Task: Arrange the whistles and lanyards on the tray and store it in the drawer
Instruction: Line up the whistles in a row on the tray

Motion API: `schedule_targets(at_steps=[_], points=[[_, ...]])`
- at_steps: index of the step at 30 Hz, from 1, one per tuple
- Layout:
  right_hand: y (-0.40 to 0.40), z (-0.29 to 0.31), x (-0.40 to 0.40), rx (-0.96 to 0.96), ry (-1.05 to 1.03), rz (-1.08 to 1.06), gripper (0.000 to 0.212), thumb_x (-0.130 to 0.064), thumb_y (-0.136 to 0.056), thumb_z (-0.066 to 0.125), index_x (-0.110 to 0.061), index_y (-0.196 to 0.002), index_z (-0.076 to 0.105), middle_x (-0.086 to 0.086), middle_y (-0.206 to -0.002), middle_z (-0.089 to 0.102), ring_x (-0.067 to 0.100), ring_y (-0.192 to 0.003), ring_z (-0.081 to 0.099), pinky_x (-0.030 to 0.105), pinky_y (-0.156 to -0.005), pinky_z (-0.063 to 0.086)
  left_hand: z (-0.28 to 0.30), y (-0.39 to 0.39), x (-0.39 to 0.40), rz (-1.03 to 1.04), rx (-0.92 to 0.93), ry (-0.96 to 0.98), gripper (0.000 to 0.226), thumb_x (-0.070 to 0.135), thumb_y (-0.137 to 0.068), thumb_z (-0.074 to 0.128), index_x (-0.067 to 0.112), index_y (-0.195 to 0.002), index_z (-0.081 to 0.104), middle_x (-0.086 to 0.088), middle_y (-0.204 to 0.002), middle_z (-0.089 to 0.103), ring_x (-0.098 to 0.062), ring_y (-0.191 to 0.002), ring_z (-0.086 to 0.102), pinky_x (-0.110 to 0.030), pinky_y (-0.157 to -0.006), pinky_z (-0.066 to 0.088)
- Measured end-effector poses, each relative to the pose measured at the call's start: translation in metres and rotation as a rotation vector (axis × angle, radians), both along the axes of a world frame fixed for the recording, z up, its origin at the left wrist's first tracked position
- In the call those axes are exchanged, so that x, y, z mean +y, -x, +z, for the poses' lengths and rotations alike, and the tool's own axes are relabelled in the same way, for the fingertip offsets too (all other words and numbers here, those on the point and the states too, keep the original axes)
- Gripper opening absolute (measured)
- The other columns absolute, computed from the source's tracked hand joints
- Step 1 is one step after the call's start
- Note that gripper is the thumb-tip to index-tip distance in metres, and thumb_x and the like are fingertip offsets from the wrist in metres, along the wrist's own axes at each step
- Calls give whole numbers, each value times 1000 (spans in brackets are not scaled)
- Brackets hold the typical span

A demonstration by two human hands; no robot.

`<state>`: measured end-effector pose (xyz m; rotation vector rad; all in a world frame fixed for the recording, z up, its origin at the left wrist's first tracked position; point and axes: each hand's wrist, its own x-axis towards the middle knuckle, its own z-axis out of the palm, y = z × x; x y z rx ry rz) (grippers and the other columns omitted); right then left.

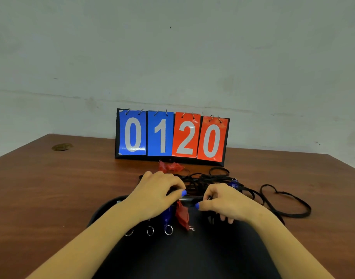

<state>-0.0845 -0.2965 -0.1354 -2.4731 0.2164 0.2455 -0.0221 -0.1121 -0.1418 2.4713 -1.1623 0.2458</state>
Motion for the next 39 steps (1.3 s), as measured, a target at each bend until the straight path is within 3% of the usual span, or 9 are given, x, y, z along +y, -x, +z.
schedule_targets(at_steps=[4,8,11,14,19,27,31,39], points=[[0,0,0,6,3,-3,25,-40,-82,63,-21,-94,53,0,-80,57,11,-56,52,20,-45,42,24,8,2,9,15,159,20,28,-93,49,27,-107,63,19,-91,59,3,-78,48,-13,-75,32],[1,2,0,13,8,1,24,-39,-83,62,-21,-95,53,0,-82,57,11,-58,53,20,-46,43,50,31,8,55,-78,255,20,29,-92,48,29,-102,65,23,-74,56,3,-73,51,-25,-82,37],[2,2,2,3,17,-3,28,-38,-84,61,-15,-100,55,1,-80,58,12,-57,52,21,-45,43,35,58,14,65,-234,122,29,38,-87,36,35,-95,64,19,-83,61,-1,-78,53,-27,-79,37],[1,1,3,-25,45,-32,26,-37,-85,58,-14,-94,51,4,-76,59,13,-53,53,22,-42,42,-3,76,23,19,-333,-52,28,37,-76,42,32,-90,67,17,-91,65,-10,-82,58,-30,-78,31],[1,1,2,-41,-21,-87,31,-43,-88,54,-20,-78,36,1,-69,55,11,-45,51,22,-41,41,-25,70,34,21,-408,-37,39,38,-76,44,24,-104,67,5,-114,63,-15,-102,49,-35,-85,31],[1,8,0,-36,-155,-147,36,-40,-87,59,-15,-70,40,6,-66,64,17,-46,59,20,-33,40,-36,64,38,61,-374,-145,45,45,-82,39,29,-119,58,6,-115,61,-15,-107,50,-39,-91,27],[1,8,0,-19,-75,-153,33,-39,-90,56,-16,-70,42,2,-53,62,16,-43,58,20,-33,38,-36,66,38,43,-365,-196,43,46,-83,38,30,-115,62,10,-116,63,-15,-108,57,-39,-94,26],[3,2,2,-53,70,-26,19,-38,-93,49,-21,-87,57,-1,-52,62,11,-39,54,16,-34,35,-37,64,40,59,-300,-226,44,50,-83,36,35,-117,59,20,-117,62,-7,-112,57,-35,-91,24]])
